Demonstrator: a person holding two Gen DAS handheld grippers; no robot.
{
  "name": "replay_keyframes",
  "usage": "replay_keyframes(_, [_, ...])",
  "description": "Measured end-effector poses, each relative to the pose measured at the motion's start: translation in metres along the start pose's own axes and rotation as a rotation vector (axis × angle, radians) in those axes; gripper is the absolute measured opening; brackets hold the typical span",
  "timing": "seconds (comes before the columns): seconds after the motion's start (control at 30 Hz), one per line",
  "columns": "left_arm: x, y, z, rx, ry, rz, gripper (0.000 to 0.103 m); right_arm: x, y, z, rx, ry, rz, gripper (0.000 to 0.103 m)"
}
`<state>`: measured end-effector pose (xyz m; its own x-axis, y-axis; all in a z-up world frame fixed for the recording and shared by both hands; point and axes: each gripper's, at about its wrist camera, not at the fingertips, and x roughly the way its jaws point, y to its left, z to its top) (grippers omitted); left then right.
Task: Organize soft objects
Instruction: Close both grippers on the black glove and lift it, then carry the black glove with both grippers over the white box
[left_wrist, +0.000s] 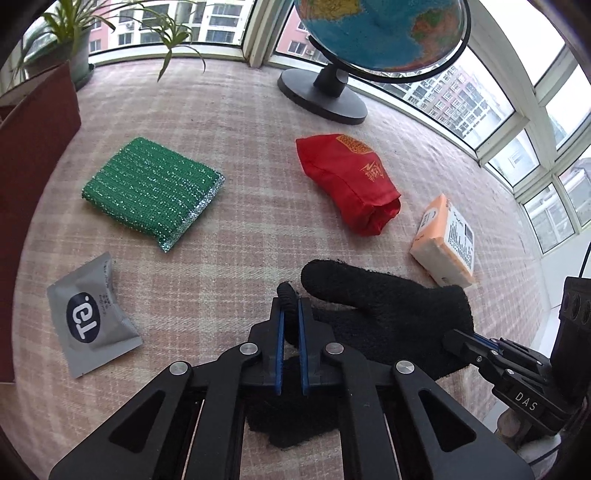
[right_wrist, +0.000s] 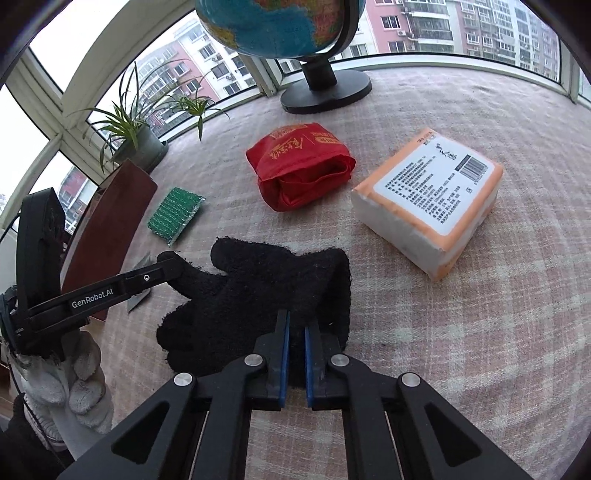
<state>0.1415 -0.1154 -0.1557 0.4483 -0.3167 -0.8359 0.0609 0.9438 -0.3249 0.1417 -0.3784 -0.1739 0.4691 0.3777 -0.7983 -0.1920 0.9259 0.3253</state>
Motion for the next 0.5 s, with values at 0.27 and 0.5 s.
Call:
replay_keyframes(0.27, [-0.039, 0.001, 0.011, -0.004, -0.069, -0.028, 0.005, -0.028, 0.028, 0.013, -0.035, -0.066, 0.021, 0.006])
replay_keyframes(0.5, [-0.082, 0.017, 0.021, -0.019, -0.151, -0.023, 0.005, -0.045, 0.07, 0.029, -0.088, -0.12, 0.059, 0.006])
